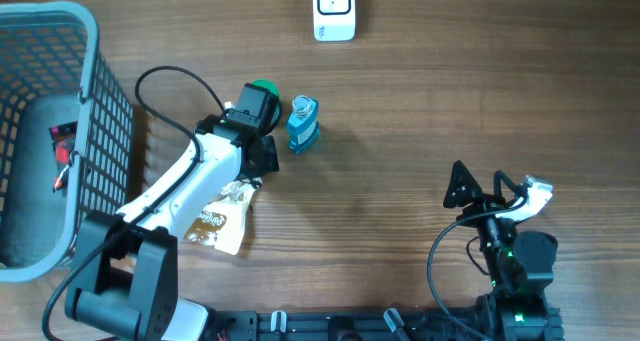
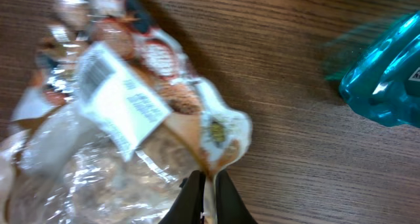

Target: Scan the item barcode

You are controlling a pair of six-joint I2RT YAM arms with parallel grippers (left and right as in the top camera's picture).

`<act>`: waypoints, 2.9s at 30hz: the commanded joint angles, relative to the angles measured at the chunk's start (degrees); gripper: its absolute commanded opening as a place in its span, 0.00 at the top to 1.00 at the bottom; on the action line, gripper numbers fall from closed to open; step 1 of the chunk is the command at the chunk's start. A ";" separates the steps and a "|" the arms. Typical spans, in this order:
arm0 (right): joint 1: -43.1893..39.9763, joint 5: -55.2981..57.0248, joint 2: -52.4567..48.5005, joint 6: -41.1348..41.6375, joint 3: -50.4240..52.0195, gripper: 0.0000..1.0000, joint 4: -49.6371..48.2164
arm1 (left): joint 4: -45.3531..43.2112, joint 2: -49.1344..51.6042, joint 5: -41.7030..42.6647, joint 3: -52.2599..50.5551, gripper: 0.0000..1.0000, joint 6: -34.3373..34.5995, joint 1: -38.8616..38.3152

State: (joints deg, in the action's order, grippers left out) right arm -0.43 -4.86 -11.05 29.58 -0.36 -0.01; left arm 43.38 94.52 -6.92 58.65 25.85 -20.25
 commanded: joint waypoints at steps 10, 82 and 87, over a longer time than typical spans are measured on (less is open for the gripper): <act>0.24 0.52 0.00 0.59 0.07 0.00 -0.33 | -3.41 -2.45 9.46 -0.68 0.96 1.60 0.13; -0.22 -88.06 -8.24 7.23 -0.17 0.95 -62.60 | -9.66 -34.29 -10.95 2.97 0.00 -1.57 0.17; -0.22 -86.29 -8.24 6.64 -0.57 0.95 -68.50 | -9.53 -34.29 -10.95 2.97 0.00 -1.60 0.17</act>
State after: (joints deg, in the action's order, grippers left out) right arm -0.58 -89.32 -19.14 35.33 -0.45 -67.48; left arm 33.85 60.73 -16.91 60.82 24.34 -20.18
